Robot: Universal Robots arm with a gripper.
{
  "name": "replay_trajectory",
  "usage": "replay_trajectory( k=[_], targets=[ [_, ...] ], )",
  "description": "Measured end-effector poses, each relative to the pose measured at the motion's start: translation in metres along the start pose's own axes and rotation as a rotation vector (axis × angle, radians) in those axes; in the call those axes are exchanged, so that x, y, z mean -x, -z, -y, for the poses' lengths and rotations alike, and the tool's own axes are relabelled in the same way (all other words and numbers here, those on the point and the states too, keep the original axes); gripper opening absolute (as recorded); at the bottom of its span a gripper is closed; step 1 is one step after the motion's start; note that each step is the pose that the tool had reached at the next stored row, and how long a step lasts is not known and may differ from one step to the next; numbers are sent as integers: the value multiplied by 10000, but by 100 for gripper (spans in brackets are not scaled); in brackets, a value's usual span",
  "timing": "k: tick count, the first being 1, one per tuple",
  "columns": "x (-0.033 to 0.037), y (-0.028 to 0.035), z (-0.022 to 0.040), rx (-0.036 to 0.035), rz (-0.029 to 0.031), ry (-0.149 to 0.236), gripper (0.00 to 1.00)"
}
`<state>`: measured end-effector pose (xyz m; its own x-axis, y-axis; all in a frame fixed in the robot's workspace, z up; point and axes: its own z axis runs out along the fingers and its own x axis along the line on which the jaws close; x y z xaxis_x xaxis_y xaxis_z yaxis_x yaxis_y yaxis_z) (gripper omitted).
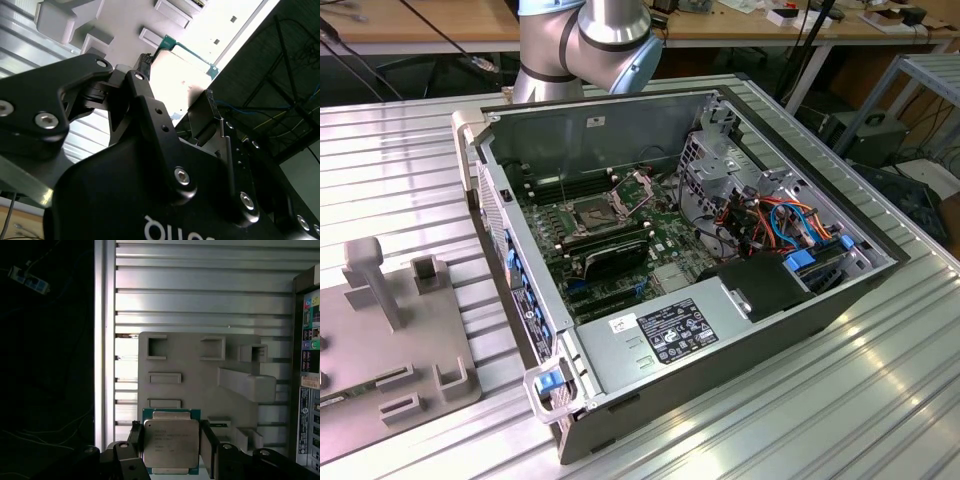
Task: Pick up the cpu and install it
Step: 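Pick up the cpu and move it towards the insertion slot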
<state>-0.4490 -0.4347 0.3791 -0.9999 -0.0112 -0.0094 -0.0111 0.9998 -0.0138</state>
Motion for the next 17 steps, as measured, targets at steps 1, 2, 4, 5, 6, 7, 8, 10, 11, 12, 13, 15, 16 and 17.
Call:
replay_trajectory(
  k=[1,2,4,5,6,7,8,10,11,12,13,15,16,17],
  targets=[
    [0,2,0,0,0,0,55],
    [1,3,0,-1,-1,0,55],
    [5,3,0,-1,-2,0,55],
    [11,3,0,-1,-1,0,55],
    [17,2,0,0,0,-1,55],
    [22,2,0,0,0,0,55],
    [29,2,1,0,-1,1,55],
    [39,2,1,0,0,1,55],
    [44,2,1,-1,-1,0,55],
    [48,2,0,-1,-1,-1,55],
    [48,2,0,-1,-1,-1,55],
    [49,2,1,0,0,0,55],
    [49,2,1,0,-1,0,55],
    [49,2,1,0,-1,0,55]
  ],
)
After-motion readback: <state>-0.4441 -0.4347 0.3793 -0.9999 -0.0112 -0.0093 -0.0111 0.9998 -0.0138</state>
